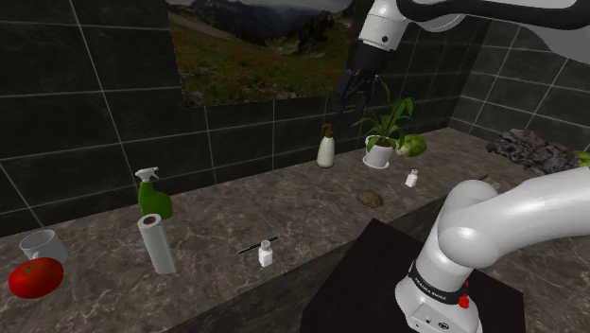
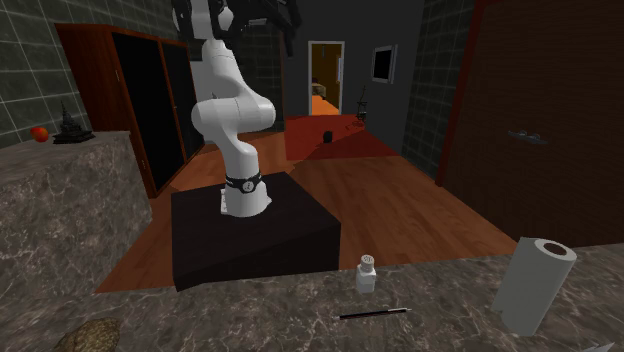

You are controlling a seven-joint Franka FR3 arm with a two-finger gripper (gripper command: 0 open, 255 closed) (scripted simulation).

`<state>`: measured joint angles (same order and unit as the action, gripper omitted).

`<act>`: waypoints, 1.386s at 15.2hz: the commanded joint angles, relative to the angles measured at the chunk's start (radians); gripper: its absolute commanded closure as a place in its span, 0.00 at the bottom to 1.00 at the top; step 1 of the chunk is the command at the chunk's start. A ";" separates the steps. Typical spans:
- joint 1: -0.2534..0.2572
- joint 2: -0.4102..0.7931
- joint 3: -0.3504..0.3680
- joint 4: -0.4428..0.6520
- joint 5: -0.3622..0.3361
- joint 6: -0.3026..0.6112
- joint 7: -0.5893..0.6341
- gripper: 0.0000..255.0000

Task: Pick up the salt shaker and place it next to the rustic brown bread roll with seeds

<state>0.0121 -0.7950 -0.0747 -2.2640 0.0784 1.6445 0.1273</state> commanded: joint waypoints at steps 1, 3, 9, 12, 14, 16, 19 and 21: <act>0.000 0.000 0.000 0.000 0.000 0.000 0.000 0.00; 0.001 -0.019 0.029 -0.075 0.006 0.066 0.024 0.00; 0.014 -0.037 0.119 -0.273 0.030 0.272 0.100 0.00; 0.024 -0.020 0.167 -0.355 0.044 0.382 0.140 0.00; 0.031 0.001 0.202 -0.403 0.053 0.460 0.169 0.00; 0.037 0.033 0.237 -0.445 0.062 0.541 0.199 0.00; 0.043 0.100 0.295 -0.495 0.072 0.668 0.248 0.00; 0.042 0.158 0.336 -0.520 0.073 0.757 0.284 0.00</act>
<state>0.0537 -0.6613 0.2411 -2.7697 0.1500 2.3560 0.3930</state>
